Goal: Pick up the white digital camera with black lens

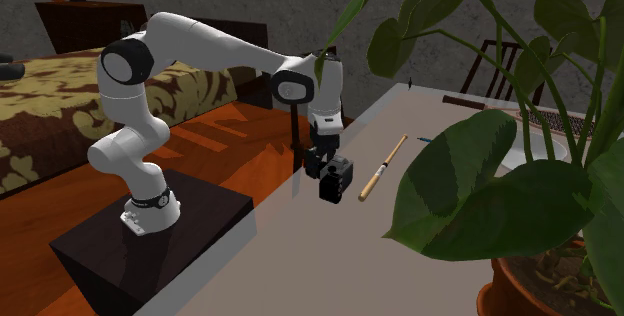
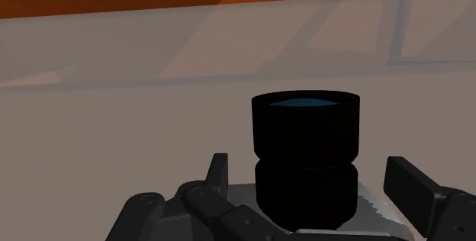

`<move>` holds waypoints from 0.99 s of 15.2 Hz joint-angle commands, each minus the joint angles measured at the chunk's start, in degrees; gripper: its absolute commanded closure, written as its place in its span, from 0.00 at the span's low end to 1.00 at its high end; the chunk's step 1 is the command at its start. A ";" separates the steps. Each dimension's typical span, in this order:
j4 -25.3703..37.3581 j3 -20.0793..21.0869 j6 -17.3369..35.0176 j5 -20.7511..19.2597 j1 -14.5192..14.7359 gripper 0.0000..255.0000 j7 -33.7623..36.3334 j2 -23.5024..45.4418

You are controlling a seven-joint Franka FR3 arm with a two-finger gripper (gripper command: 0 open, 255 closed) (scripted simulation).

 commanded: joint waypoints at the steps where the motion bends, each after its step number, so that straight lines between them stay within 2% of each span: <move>1: -0.31 0.01 0.35 -0.01 0.02 1.00 0.04 0.02; 10: -0.33 0.00 0.34 0.00 -0.01 1.00 0.01 -0.02; 15: 2.71 0.07 -3.30 0.20 0.00 1.00 -0.10 -0.65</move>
